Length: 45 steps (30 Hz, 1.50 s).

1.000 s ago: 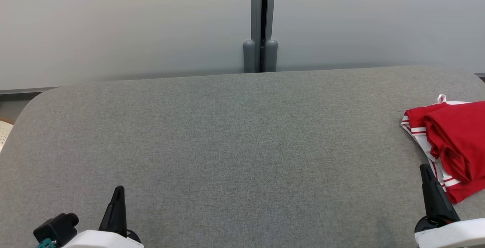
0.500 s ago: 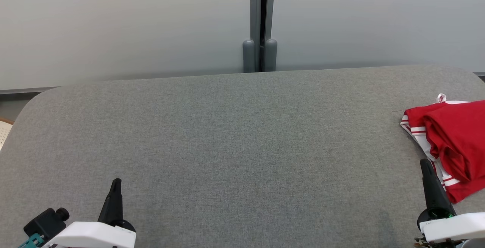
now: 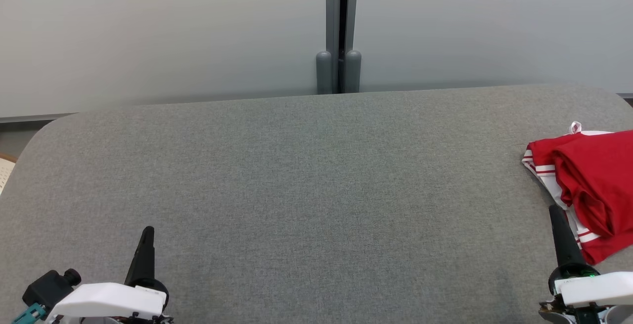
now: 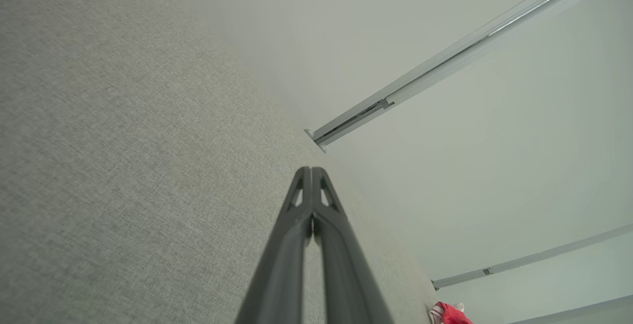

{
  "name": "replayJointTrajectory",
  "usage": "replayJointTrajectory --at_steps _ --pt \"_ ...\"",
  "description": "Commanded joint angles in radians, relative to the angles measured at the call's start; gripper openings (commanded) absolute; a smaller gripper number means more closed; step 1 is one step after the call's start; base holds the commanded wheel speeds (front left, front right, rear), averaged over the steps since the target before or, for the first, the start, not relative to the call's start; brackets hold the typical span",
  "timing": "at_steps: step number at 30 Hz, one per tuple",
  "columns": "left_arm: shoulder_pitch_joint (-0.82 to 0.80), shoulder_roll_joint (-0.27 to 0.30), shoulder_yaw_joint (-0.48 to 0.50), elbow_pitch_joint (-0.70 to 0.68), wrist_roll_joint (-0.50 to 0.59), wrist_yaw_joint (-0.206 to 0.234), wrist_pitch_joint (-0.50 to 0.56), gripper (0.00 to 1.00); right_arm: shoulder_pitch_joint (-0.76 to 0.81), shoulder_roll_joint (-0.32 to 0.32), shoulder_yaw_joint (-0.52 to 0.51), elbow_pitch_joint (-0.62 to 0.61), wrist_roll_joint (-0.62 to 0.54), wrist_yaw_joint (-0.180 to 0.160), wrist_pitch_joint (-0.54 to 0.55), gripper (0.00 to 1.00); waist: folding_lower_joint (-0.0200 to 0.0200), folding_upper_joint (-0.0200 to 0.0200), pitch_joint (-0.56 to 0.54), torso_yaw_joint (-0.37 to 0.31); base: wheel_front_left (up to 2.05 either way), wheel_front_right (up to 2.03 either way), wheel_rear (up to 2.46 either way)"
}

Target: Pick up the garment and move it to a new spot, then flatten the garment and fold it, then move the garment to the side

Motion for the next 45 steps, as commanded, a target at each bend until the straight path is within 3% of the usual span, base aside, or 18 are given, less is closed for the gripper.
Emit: replayJointTrajectory --at_steps 1,45 --pt "-0.036 0.0 0.015 -0.004 -0.032 -0.012 0.006 0.0 -0.026 -0.005 -0.005 0.0 0.036 0.0 0.005 0.0 0.0 -0.0001 0.0 0.0 0.0 0.0 0.0" --pt "-0.099 -0.05 0.118 0.042 -0.367 -0.102 0.103 0.0 -0.109 0.014 -0.026 0.118 0.416 0.0 0.027 0.0 0.0 -0.0001 0.005 -0.006 0.0 0.0 0.0"
